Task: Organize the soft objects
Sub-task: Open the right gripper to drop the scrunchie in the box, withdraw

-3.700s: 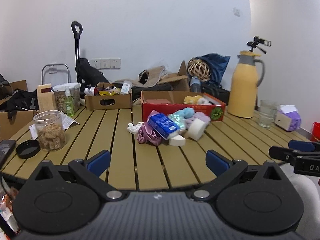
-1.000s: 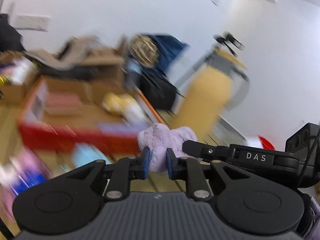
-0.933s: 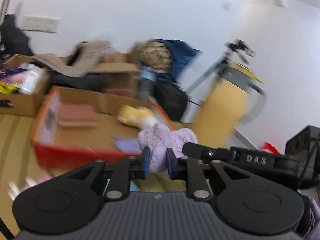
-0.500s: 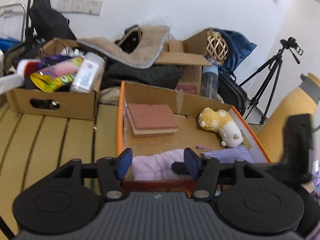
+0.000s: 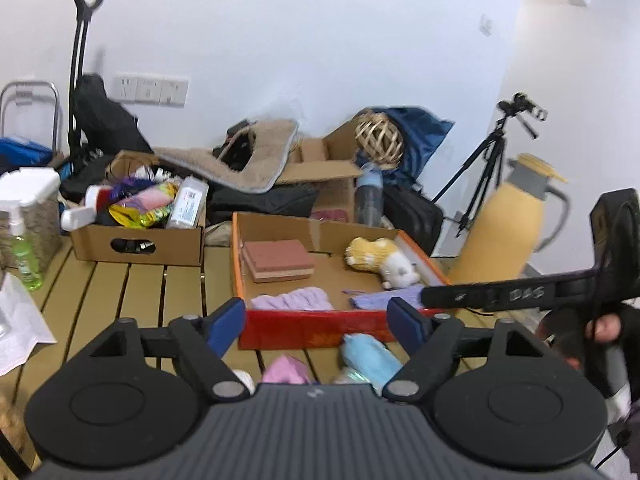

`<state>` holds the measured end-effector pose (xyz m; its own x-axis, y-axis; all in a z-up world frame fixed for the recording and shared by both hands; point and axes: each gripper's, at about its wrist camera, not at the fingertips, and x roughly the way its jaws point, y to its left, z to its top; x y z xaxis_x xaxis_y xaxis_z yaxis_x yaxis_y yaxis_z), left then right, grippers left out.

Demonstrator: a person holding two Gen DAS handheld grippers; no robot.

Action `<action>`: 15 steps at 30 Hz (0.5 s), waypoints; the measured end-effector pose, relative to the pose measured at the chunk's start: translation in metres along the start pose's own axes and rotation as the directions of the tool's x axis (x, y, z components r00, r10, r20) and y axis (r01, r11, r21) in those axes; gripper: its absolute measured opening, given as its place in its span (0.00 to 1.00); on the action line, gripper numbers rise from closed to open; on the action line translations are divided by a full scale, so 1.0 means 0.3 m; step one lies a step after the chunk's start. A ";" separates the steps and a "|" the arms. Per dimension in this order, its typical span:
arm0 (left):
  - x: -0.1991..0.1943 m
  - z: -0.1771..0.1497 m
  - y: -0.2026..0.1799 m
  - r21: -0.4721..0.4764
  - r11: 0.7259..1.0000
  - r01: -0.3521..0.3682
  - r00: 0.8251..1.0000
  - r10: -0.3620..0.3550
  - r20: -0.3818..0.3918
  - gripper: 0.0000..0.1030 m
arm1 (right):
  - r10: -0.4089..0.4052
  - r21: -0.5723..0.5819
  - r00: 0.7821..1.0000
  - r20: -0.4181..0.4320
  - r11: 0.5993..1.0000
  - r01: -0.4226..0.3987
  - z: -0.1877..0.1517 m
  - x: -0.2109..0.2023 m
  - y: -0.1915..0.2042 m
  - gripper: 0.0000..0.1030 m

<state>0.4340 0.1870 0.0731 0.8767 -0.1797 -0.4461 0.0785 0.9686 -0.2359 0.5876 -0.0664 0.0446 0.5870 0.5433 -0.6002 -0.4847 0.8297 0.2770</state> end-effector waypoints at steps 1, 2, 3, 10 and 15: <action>-0.040 -0.012 -0.015 0.005 1.000 0.005 1.000 -0.005 0.014 0.82 | -0.004 -0.004 1.000 0.021 1.000 0.004 -0.018 -0.049 0.011 0.75; -0.091 -0.030 -0.037 0.015 1.000 0.007 0.999 -0.007 0.031 0.83 | -0.006 -0.008 0.999 0.037 1.000 0.006 -0.042 -0.111 0.022 0.77; -0.129 -0.047 -0.052 0.022 1.000 0.007 0.999 -0.008 0.044 0.85 | -0.005 -0.011 0.999 0.047 1.000 0.006 -0.067 -0.165 0.035 0.77; -0.444 -0.269 -0.149 0.046 0.999 -0.026 0.983 0.017 0.182 1.00 | -0.028 -0.065 0.985 0.170 0.997 0.039 -0.411 -0.556 0.120 0.82; -0.652 -0.481 -0.218 0.064 0.996 -0.056 0.967 0.038 0.251 1.00 | -0.092 -0.128 0.957 0.274 0.983 0.131 -0.724 -0.774 0.197 0.84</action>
<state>0.1890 0.1342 0.0513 0.9701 -0.0935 -0.2239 0.0594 0.9862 -0.1547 0.2820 -0.1714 0.0373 0.7843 0.4788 -0.3944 -0.4822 0.8706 0.0978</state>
